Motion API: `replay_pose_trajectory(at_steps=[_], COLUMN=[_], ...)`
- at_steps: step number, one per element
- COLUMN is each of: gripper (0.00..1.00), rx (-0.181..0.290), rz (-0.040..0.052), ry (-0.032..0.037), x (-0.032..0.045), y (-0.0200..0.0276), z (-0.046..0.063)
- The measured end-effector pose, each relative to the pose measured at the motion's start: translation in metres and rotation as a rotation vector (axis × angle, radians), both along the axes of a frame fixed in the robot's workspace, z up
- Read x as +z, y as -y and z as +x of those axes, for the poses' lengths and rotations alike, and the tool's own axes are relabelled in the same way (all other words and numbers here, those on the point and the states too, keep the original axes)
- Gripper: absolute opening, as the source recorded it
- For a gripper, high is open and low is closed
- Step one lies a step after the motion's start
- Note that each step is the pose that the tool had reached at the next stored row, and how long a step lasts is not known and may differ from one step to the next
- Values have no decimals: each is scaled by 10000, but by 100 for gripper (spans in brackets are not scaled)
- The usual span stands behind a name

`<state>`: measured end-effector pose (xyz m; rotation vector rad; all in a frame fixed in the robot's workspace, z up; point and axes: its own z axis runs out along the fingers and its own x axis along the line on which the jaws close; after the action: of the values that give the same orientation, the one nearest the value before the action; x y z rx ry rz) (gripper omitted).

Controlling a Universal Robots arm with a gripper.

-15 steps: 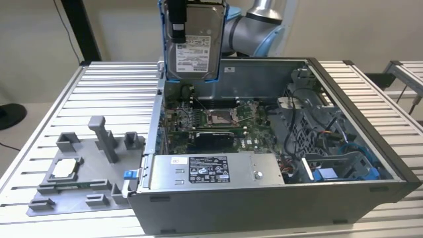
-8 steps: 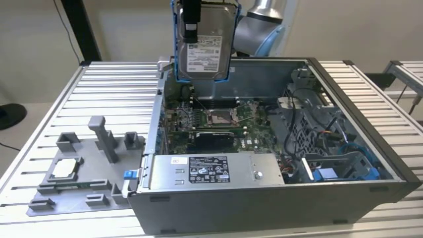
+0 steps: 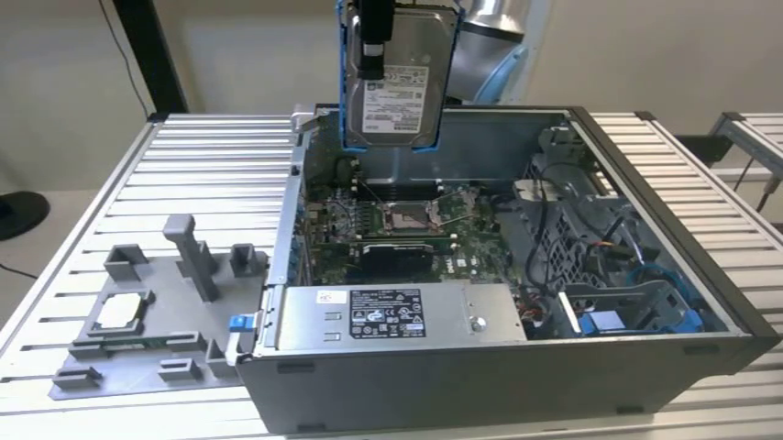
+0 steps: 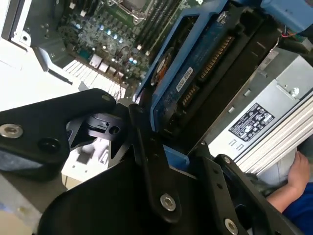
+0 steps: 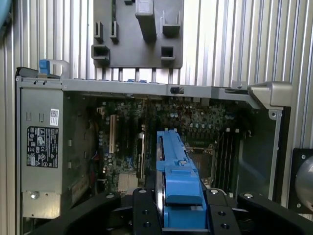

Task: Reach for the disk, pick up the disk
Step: 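Pick up the disk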

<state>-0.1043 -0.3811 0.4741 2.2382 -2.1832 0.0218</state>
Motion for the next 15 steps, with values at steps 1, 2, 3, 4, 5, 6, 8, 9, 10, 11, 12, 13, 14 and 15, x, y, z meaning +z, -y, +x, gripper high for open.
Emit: replay_pose_trajectory(at_steps=[1, 2, 3, 4, 5, 6, 8, 9, 10, 11, 12, 13, 14, 15], gripper=[0, 0, 0, 0, 0, 0, 0, 0, 0, 0, 0, 0, 0, 0], rx=[-1, 0, -1, -1, 1, 0, -1, 0, 0, -1, -1, 0, 0, 0], rz=[1, 0, 1, 0, 0, 1, 0, 1, 0, 0, 0, 0, 0, 0], ry=[0, 0, 0, 0, 0, 0, 0, 1, 0, 0, 1, 0, 0, 0], x=[0, 0, 0, 0, 0, 0, 0, 0, 0, 0, 0, 0, 0, 0], y=[0, 0, 0, 0, 0, 0, 0, 0, 0, 0, 0, 0, 0, 0], z=[23, 53, 83, 115, 148, 178, 241, 273, 307, 341, 377, 410, 442, 466])
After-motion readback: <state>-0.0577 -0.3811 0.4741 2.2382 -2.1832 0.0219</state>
